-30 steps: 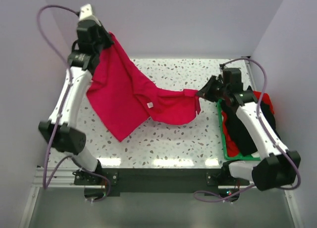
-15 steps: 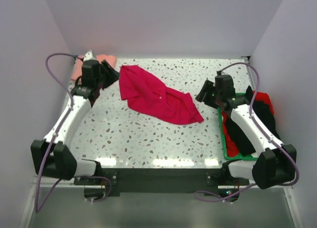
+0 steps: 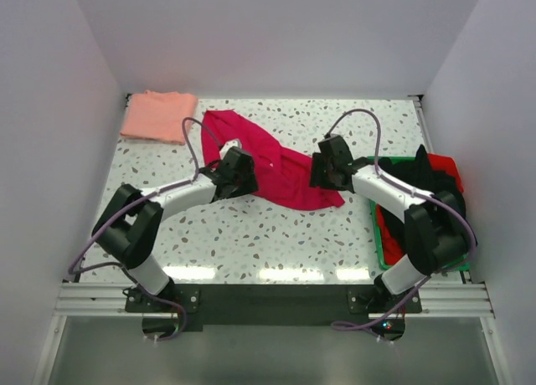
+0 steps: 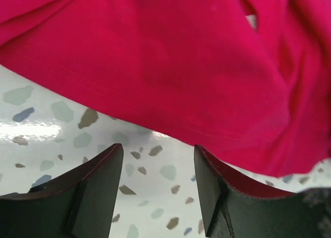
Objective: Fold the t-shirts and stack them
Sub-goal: Flatten the tshirt out
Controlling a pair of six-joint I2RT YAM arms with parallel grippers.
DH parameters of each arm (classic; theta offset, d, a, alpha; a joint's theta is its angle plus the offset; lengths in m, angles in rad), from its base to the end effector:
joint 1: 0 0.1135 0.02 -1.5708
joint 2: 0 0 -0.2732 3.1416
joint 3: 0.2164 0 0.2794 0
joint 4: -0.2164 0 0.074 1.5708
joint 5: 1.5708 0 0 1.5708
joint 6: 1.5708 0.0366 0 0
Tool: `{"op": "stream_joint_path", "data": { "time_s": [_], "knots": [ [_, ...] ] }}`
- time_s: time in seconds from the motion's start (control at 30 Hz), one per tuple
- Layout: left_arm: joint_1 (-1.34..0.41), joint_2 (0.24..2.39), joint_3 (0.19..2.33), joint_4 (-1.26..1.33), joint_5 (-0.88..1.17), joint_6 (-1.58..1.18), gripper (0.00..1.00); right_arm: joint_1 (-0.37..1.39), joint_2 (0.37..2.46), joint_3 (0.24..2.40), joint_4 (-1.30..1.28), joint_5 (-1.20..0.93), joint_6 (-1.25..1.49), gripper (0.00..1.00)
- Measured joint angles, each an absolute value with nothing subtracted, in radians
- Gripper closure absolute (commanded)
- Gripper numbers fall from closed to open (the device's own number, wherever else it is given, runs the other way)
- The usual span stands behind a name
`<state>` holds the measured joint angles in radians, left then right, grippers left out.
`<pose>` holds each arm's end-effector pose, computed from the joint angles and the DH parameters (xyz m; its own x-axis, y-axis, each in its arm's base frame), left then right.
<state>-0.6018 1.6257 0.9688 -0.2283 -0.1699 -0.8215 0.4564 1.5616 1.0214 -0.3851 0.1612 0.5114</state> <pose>0.2981 -0.1972 0.1820 -0.7785 -0.3407 -0.5271 -0.1472 0.9155 -0.3744 0.3155 0.1484 0.2098 -0.7958 0.1474 -0.5874 0.0472 0.9821 0.1826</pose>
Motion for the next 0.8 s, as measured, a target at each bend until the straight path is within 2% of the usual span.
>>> {"op": "stream_joint_path", "data": {
  "time_s": [0.2,0.3,0.33,0.53,0.63,0.8],
  "knots": [
    [-0.602,1.708,1.000,-0.261,-0.337,-0.858,0.44,0.457,1.629,1.026,-0.357,0.167,0.512,0.43],
    [-0.596,1.757,1.055,-0.278,-0.400,-0.867,0.52,0.458,1.651,1.026,-0.346,0.167,0.512,0.42],
    [-0.593,1.782,1.081,-0.282,-0.416,-0.873,0.59,0.458,1.658,1.026,-0.344,0.168,0.512,0.43],
    [-0.543,1.883,1.165,-0.336,-0.484,-0.883,0.75,0.458,1.692,1.026,-0.342,0.177,0.513,0.43],
    [-0.492,1.893,1.167,-0.363,-0.500,-0.891,0.79,0.458,1.709,1.028,-0.343,0.186,0.515,0.43],
    [-0.356,1.865,1.131,-0.376,-0.523,-0.897,0.80,0.458,1.724,1.029,-0.344,0.192,0.516,0.42]
  ]
}}
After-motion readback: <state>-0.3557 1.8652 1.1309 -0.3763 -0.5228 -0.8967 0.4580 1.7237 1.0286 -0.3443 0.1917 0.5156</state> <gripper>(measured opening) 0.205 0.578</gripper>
